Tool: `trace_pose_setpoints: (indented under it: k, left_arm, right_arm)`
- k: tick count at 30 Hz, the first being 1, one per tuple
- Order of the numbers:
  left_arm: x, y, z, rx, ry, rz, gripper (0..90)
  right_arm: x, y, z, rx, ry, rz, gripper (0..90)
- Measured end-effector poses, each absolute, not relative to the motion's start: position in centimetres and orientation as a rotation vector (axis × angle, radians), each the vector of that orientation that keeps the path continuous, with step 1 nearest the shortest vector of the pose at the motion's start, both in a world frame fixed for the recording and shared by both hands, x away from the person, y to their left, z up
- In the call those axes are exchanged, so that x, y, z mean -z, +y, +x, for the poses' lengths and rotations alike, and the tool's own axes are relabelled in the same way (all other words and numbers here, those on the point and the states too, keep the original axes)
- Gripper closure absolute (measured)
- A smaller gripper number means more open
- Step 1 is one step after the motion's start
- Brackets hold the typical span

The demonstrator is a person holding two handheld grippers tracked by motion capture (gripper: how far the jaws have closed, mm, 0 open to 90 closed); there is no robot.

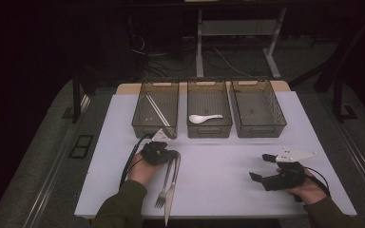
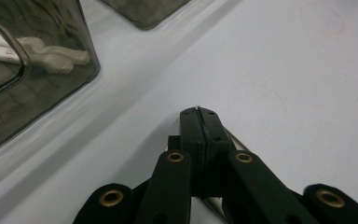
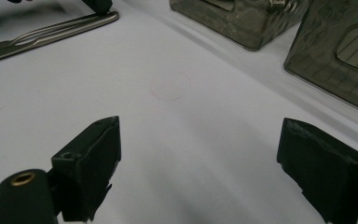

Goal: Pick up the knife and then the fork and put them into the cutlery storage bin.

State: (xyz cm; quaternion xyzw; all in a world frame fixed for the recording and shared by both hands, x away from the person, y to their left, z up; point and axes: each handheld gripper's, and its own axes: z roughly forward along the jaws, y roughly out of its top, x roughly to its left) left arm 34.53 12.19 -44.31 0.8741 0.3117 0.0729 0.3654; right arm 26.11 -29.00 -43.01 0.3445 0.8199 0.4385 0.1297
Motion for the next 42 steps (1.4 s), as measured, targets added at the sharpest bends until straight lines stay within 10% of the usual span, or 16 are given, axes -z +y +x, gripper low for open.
trace_pose_setpoints:
  k: [42]
  left_arm:
    - [44.4, 14.3, 35.9, -0.146, 0.858, 2.245, 88.9]
  right_arm:
    - [43.0, -29.1, 26.1, -1.276, 2.38, 1.0, 13.5]
